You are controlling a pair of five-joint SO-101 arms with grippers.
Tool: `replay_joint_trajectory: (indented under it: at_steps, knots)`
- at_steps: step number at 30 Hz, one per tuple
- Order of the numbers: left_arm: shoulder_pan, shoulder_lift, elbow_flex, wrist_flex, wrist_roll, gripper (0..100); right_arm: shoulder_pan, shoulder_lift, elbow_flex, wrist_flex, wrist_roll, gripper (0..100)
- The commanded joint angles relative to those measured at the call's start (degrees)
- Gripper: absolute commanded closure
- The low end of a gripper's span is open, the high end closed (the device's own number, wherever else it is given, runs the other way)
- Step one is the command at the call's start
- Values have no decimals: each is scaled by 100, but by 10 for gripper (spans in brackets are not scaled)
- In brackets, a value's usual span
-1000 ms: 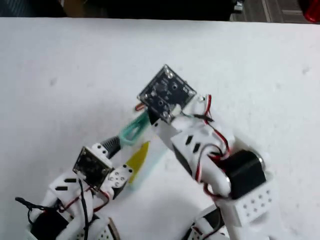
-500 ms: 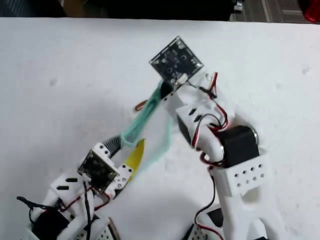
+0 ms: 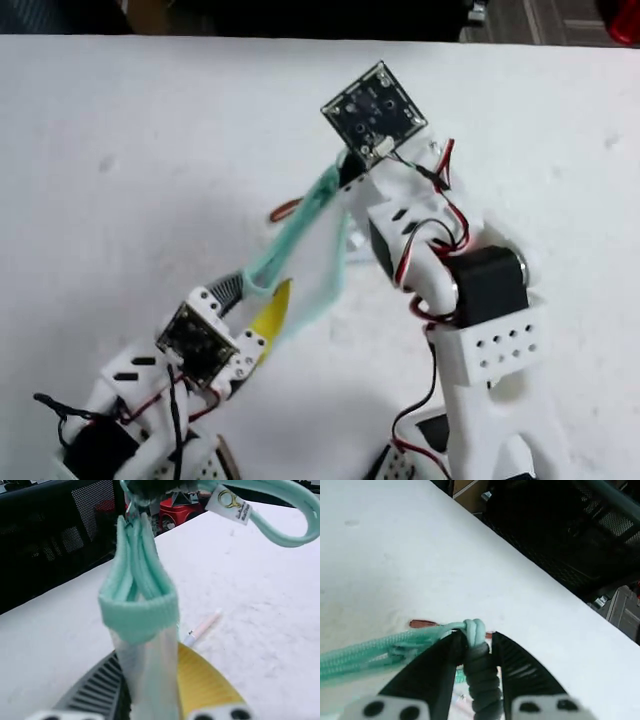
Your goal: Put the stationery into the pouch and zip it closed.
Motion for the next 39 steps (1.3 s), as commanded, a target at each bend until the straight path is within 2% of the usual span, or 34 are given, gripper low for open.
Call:
replay_joint_trajectory:
  at_steps: [1,2,4,9,12,14,16,21,24,31,39]
  knots:
    - [-505,22,62,-105,-70,969,-127,-330,-237,453,35,688]
    - [-611,22,62,-141,18,969,-259,-479,-290,637,44,632]
    - [-840,22,26,-149,273,969,-637,-822,-484,1103,44,608]
    - [-1209,22,-105,-141,527,969,-1833,-1481,-1653,2316,0,696]
    - [-1341,22,-123,-141,527,969,-1895,-1411,-2154,2668,-9,713]
    - [-1437,22,-132,-141,527,969,-1516,-1244,-2163,2651,-9,714]
    - [-1552,22,-132,-149,527,969,-813,-875,-2101,2580,-97,714]
    - [-1763,22,-123,-149,527,969,1270,488,-1732,2202,-1451,714]
    - [-1789,22,-88,-132,519,969,2018,1323,-1530,2176,-2145,714]
    - [-1807,22,53,-167,501,969,2404,2923,-738,1877,-2312,716]
    - [-1807,22,246,-396,484,969,2413,3846,378,268,-3068,759]
